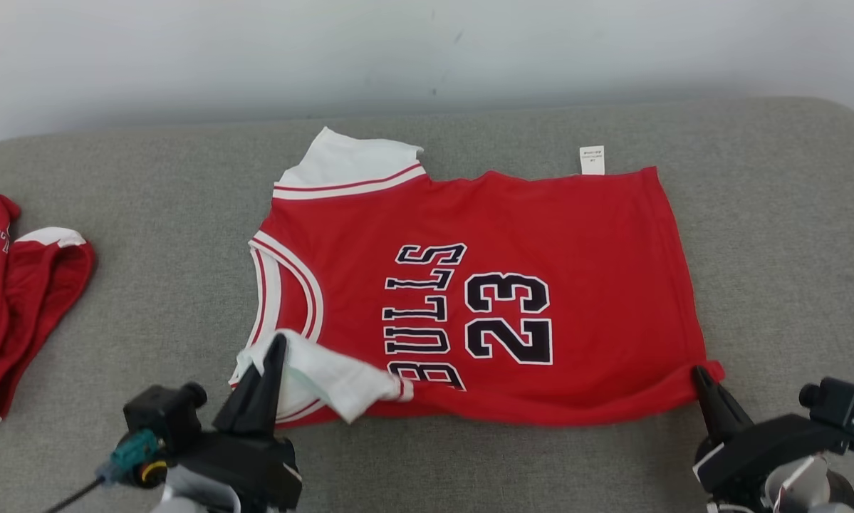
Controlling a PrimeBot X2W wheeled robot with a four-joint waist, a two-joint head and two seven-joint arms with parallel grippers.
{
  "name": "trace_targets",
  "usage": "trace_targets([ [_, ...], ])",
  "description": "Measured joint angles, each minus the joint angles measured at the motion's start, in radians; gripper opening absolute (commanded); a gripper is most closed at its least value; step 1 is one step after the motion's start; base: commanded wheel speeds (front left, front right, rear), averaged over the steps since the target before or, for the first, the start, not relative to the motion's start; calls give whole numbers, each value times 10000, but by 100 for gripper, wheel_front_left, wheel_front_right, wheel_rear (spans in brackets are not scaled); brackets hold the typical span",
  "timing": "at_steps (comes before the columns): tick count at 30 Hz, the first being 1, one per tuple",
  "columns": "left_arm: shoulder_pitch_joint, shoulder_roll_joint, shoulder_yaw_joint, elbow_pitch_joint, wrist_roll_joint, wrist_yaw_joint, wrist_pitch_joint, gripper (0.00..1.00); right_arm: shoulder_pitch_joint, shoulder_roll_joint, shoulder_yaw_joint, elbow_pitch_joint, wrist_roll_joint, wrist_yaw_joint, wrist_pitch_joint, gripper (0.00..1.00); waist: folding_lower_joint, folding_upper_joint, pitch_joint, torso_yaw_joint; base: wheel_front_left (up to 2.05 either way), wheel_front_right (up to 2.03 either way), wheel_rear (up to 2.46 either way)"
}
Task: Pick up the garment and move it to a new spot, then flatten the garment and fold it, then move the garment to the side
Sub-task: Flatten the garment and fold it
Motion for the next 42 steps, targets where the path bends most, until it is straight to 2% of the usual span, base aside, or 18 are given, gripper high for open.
trace_targets([
  [11,-2008,-40,-188,2470,23,-506,-207,0,-1571,17,-48,1333,8,0,209,0,0,0,327,-64,0,0,0],
  [12,-2142,-61,-238,2690,23,-522,-221,0,-1664,-46,42,1429,-113,0,184,25,0,1,349,-69,0,0,0],
  [13,-2274,-90,-282,2924,23,-537,-265,0,-1747,-117,113,1498,-274,0,38,67,0,0,370,-69,0,0,0],
  [14,-2381,-123,-297,3126,25,-579,-320,63,-1831,-174,163,1530,-349,0,-146,100,0,0,388,-65,0,0,0],
  [15,-2486,-146,-301,3344,69,-594,-378,63,-1910,-211,184,1590,-362,0,-299,100,0,0,399,-58,0,0,0],
  [16,-2563,-188,-267,3480,92,-600,-495,100,-1967,-265,242,1670,-410,0,-439,100,1,0,404,-51,0,0,0],
  [23,-2530,-353,-36,3940,115,-694,-761,100,-1664,-941,928,1885,-715,0,-1415,100,-1,0,235,-18,0,0,0],
  [31,-808,-278,435,3218,502,-698,-788,100,-956,-1547,1208,1979,-1057,0,-1870,100,-2,-1,15,69,0,0,0],
  [36,-246,-332,414,3313,652,-698,-788,100,-1005,-1622,1325,2222,-1252,0,-2008,100,-2,0,62,154,0,0,0],
  [42,-385,-384,366,3697,905,-667,-788,100,-1487,-1607,1432,2924,-1373,0,-2046,100,-2,0,265,222,0,0,0],
])
